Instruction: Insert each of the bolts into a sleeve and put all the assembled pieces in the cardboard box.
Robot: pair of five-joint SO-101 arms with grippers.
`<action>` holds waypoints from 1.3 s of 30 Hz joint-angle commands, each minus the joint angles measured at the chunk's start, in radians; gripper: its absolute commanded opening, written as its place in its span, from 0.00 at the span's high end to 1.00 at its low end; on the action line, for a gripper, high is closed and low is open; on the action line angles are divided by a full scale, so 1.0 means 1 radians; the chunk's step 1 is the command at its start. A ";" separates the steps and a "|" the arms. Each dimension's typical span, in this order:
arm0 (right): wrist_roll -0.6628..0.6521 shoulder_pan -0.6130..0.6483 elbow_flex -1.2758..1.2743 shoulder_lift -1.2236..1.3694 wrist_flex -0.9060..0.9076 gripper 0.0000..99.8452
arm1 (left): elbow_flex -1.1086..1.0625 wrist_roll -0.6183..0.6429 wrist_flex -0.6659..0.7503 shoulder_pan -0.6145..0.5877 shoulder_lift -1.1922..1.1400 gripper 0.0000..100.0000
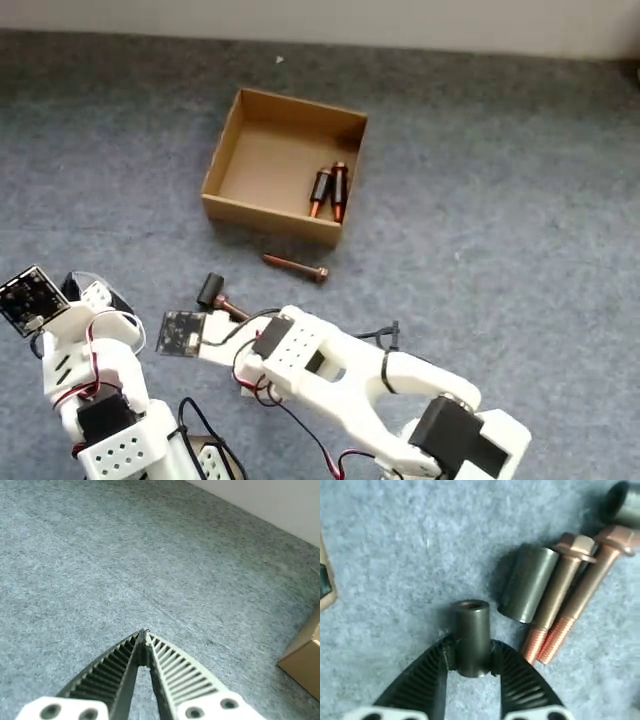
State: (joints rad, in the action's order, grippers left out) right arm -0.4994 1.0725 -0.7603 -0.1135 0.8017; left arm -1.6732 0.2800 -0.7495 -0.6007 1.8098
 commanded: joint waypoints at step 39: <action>0.740 -0.808 0.027 -0.223 -0.298 0.99 | 0.384 -0.457 -0.328 0.636 -0.163 0.99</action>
State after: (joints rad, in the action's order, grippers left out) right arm 0.2279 0.2839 -0.7603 -0.2762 0.5271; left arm -1.3878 -0.1158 -1.0810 -0.0054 1.7776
